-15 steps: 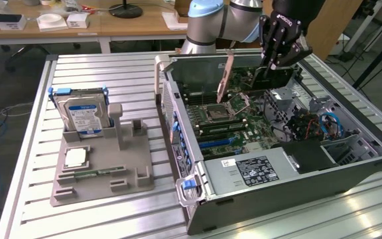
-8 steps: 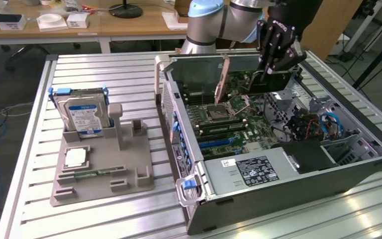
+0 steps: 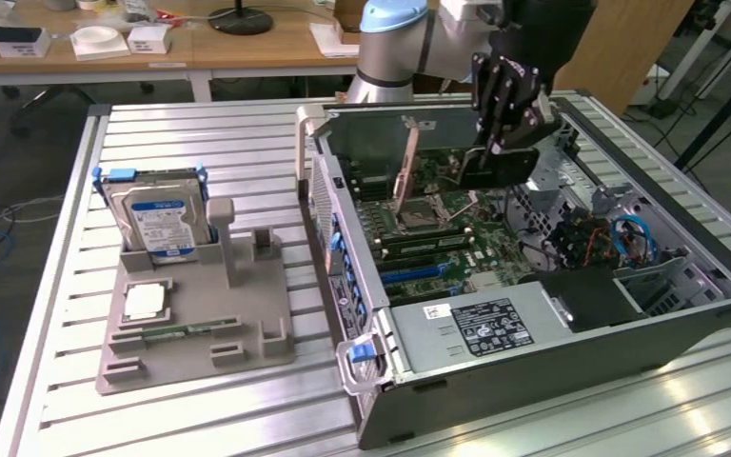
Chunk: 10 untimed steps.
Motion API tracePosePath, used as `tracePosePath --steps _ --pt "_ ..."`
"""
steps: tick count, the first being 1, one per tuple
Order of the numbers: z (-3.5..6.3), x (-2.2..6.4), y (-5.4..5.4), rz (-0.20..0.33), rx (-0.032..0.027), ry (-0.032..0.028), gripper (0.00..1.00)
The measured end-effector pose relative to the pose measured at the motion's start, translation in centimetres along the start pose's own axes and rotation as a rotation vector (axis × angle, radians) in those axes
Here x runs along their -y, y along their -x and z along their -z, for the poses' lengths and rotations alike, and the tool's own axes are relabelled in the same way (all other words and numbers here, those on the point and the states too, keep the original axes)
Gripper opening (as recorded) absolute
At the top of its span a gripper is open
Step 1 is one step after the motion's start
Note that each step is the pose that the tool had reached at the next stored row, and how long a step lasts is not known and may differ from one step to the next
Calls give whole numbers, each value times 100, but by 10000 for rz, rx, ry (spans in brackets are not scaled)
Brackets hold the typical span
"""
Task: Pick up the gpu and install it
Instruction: 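Insert the gpu into the slot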
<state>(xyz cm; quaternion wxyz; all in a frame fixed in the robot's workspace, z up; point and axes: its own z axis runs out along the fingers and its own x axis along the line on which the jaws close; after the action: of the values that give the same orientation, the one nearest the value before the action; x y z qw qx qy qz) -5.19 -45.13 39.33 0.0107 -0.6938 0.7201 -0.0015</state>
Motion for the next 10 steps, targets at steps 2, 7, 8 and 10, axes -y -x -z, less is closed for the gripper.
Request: tracePosePath --steps 2,7,8,10 --pt "-35 -5 -1 1 -2 0 26" --pt "-115 -8 2 0 4 1 26" --pt "-115 -7 2 0 4 1 26" --pt "-128 -1 2 0 3 2 26"
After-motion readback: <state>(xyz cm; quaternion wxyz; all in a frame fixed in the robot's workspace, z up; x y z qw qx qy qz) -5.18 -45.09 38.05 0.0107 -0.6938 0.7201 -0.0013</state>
